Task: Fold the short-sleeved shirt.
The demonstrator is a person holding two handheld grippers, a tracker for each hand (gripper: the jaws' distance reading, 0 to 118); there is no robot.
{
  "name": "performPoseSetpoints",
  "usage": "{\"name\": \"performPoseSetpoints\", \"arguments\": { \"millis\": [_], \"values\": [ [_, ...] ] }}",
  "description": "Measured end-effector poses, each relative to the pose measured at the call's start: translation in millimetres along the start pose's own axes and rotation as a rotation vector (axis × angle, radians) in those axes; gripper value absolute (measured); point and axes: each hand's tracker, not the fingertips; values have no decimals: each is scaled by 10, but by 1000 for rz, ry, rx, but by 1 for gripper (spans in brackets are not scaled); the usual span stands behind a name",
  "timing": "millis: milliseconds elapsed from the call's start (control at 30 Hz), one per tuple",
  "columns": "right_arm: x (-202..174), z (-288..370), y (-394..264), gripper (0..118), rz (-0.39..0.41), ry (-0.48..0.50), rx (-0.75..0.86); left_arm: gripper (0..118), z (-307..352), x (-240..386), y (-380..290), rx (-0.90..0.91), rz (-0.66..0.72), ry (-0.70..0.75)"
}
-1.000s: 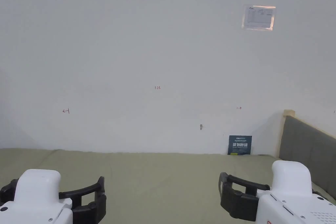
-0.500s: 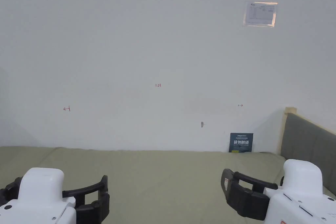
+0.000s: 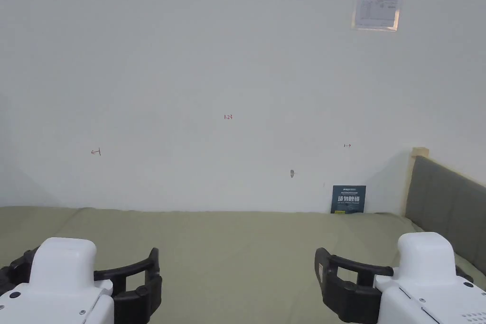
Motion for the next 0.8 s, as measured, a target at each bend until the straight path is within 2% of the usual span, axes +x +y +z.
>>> {"name": "performPoseSetpoints", "arguments": {
  "millis": [800],
  "values": [
    [5,-57,9,118,47,-34,13,118,20,7,-26,-2,-4,-9]
  ]
}}
